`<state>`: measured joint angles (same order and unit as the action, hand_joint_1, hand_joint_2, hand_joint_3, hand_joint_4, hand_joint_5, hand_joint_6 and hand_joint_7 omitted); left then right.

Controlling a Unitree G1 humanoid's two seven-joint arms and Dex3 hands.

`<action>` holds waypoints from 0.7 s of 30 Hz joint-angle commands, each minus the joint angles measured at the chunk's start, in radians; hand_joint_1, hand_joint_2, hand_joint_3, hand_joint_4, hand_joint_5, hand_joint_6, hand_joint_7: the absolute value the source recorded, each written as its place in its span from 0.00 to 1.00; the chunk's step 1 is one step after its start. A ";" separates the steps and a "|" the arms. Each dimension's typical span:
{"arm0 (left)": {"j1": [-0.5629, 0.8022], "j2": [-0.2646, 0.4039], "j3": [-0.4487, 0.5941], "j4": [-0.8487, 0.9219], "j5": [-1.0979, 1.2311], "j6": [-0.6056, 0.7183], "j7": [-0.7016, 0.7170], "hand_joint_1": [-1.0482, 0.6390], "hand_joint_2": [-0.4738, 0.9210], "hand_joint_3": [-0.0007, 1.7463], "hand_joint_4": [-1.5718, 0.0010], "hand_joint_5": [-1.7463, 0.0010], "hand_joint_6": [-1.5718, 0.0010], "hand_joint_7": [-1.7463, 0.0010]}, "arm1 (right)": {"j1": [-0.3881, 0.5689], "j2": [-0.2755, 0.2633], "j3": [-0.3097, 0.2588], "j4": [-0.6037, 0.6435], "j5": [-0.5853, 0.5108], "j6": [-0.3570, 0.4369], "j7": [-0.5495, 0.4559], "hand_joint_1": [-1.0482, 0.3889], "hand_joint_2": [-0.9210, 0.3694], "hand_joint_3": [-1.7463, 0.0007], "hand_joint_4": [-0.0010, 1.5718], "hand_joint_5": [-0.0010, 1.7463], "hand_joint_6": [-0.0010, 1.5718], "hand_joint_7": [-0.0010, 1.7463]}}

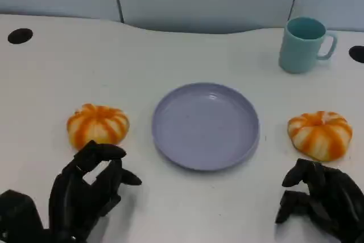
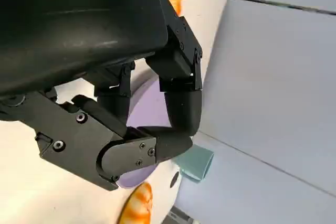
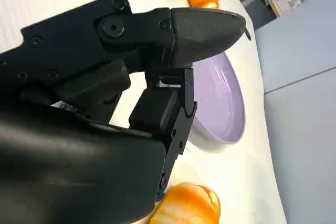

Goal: Grasp the bread from the table and place it into the plate.

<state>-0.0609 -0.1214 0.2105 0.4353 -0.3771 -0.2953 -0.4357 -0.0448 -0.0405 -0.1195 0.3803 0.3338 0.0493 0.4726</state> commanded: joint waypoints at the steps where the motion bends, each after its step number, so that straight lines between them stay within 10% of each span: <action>1: -0.028 0.079 -0.030 0.075 0.112 -0.228 -0.049 0.37 0.97 0.15 0.62 0.42 0.53 0.81 | -0.015 -0.002 0.000 0.022 0.000 0.011 0.000 0.43 0.00 0.76 0.79 0.60 0.73 0.58; 13: -0.134 0.335 -0.118 0.182 0.658 -0.561 0.268 0.24 1.00 0.06 0.96 0.75 0.81 1.00 | -0.041 0.015 0.017 0.057 -0.018 -0.024 -0.005 0.44 0.00 0.74 0.80 0.60 0.75 0.54; 21: -0.117 0.484 -0.215 -0.137 1.209 -0.292 0.603 0.19 1.00 0.05 1.00 0.82 0.85 1.00 | -0.046 0.016 0.011 0.066 -0.011 -0.031 0.001 0.44 0.00 0.74 0.80 0.59 0.75 0.53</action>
<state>-0.1870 0.3233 0.0263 0.3819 0.7534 -0.6660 0.1244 -0.0922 -0.0162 -0.0998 0.4379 0.3205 0.0159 0.4735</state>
